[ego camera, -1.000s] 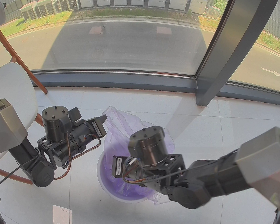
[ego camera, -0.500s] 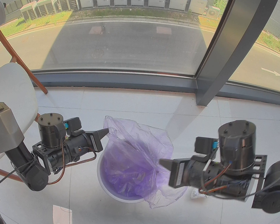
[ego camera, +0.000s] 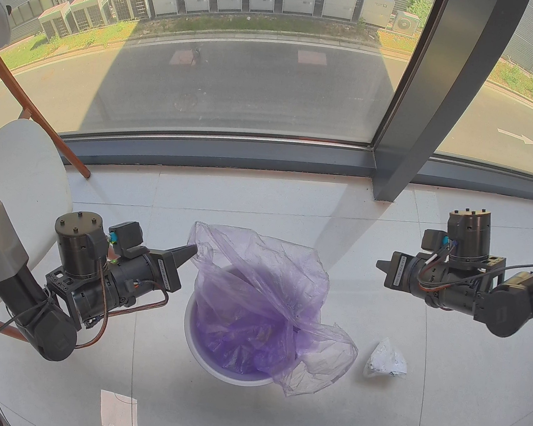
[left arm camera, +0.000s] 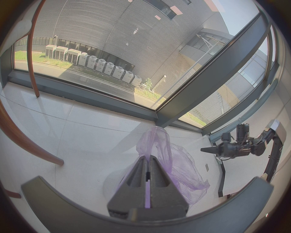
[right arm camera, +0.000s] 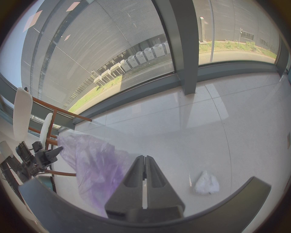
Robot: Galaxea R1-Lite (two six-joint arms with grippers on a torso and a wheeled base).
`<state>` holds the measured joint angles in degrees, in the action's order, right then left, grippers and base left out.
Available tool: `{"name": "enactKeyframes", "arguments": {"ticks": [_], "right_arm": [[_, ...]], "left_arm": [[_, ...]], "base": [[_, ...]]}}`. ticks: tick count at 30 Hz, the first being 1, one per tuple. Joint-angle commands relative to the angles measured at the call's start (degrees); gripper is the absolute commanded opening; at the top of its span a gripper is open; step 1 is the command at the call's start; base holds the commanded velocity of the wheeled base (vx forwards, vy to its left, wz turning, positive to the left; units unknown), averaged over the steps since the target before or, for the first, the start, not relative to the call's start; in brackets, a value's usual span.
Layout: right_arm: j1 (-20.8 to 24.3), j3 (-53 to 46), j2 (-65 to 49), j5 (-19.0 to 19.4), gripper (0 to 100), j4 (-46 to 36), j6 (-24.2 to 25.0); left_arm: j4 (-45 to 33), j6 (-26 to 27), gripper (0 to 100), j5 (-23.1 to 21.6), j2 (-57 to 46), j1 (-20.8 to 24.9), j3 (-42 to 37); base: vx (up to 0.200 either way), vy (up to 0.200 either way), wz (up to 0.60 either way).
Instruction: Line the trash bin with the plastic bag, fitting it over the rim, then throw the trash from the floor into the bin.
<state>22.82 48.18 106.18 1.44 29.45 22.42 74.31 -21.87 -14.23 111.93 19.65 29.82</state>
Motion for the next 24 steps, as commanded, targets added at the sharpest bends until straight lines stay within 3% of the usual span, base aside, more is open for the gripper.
{"name": "enactKeyframes", "arguments": {"ticks": [1, 10, 19, 24], "right_arm": [[2.5, 0.7, 12.1, 1.1, 0, 8.5, -1.1], [11.4, -2.4, 15.8, 0.6, 0, 9.1, -1.5], [16.5, -2.9, 16.3, 0.5, 0, 9.2, -1.1], [19.3, 1.6, 19.2, 0.4, 0, 10.1, -1.0]], "left_arm": [[-1.4, 0.3, 0, -0.5, -3.5, -0.7, -0.1], [-5.1, -1.9, 0, -0.5, -5.9, -0.7, 0.4], [-5.1, -1.9, 0, -0.3, -6.0, -0.7, 0.0], [-5.1, -1.9, 0, -0.3, -5.9, -0.7, -0.2]], "base": [[0.0, 0.0, 0.0], [0.0, 0.0, 0.0], [0.0, 0.0, 0.0], [0.0, 0.0, 0.0]]}}
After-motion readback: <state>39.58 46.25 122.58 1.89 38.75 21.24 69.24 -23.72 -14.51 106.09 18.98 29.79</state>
